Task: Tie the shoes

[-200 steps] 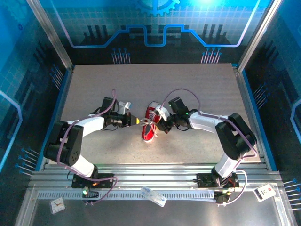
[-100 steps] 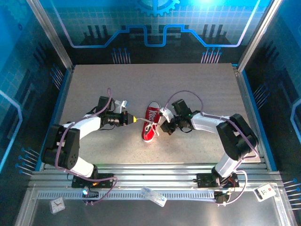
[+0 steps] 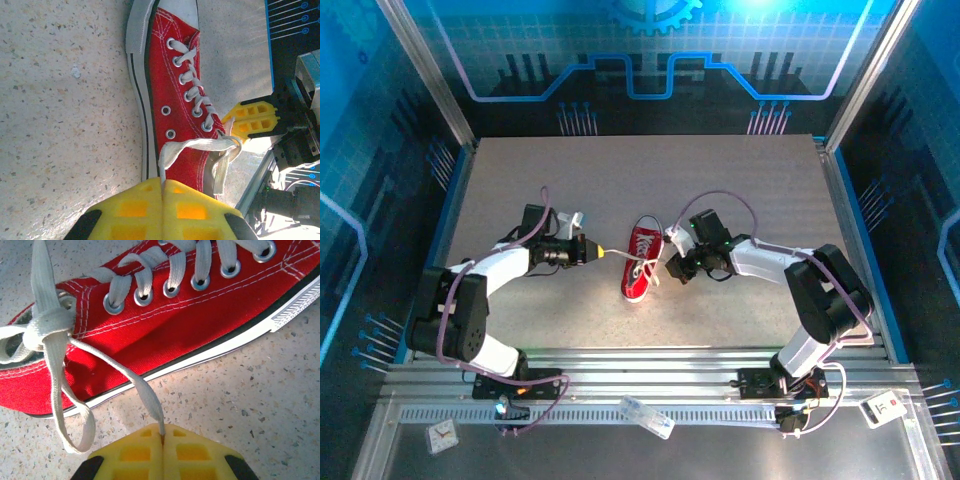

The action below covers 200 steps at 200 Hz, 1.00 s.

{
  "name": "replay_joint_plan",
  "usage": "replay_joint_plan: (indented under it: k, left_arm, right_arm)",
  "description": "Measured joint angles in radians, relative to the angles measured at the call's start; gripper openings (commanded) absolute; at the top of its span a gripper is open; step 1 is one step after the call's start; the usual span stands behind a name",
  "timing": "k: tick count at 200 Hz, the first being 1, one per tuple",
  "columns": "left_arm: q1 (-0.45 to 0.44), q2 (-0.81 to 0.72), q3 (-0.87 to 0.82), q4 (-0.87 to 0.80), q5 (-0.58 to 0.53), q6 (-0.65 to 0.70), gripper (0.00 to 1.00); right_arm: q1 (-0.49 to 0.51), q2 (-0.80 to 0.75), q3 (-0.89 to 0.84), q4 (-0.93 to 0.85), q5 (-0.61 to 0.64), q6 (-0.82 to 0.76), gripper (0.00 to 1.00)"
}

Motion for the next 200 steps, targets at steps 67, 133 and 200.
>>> replay_joint_plan:
  k: [67, 133, 200]
  left_arm:
    - [0.026, 0.0, 0.0, -0.033, -0.01, 0.011, 0.0]
    - [0.056, 0.0, 0.001, -0.056, -0.026, 0.023, 0.0]
    - [0.069, 0.016, 0.047, -0.082, -0.042, 0.033, 0.0]
  right_arm:
    - [-0.006, 0.0, 0.001, -0.012, 0.019, 0.018, 0.0]
    - [-0.025, -0.02, 0.018, -0.034, 0.036, 0.027, 0.0]
    - [-0.028, -0.019, 0.089, -0.058, 0.049, 0.027, 0.0]
